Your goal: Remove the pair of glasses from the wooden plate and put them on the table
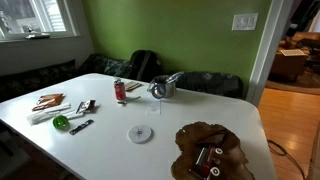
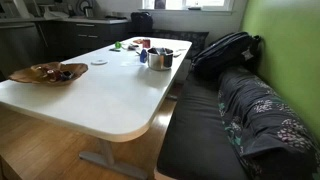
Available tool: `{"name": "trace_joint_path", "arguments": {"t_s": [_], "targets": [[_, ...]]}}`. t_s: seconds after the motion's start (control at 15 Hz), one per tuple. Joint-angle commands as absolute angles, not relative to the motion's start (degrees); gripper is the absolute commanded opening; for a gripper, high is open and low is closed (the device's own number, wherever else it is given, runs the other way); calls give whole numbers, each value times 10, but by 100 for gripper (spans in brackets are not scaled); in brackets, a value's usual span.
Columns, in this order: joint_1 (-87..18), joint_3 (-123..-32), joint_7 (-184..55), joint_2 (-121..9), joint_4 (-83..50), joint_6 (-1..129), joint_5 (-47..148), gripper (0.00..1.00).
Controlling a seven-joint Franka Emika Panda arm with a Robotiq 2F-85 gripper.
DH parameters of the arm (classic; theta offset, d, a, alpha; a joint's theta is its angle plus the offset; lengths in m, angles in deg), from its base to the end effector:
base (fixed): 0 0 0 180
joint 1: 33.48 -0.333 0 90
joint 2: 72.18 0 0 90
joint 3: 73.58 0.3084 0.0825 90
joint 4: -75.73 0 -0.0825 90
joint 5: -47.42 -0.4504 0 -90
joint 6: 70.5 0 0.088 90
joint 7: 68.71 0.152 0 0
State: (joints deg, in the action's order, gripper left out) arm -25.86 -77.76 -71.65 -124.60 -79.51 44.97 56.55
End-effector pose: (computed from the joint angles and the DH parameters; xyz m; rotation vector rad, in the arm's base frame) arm 0.3731 -0.0891 0.4376 3.0052 -0.1202 0.3146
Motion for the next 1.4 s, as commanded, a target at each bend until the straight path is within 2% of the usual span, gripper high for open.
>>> {"name": "trace_joint_path", "arguments": {"t_s": [0.0, 1.33], "targets": [[-262, -780, -714, -1246, -793, 448, 567, 100], [-257, -772, -709, -1242, -798, 457, 577, 100]]}}
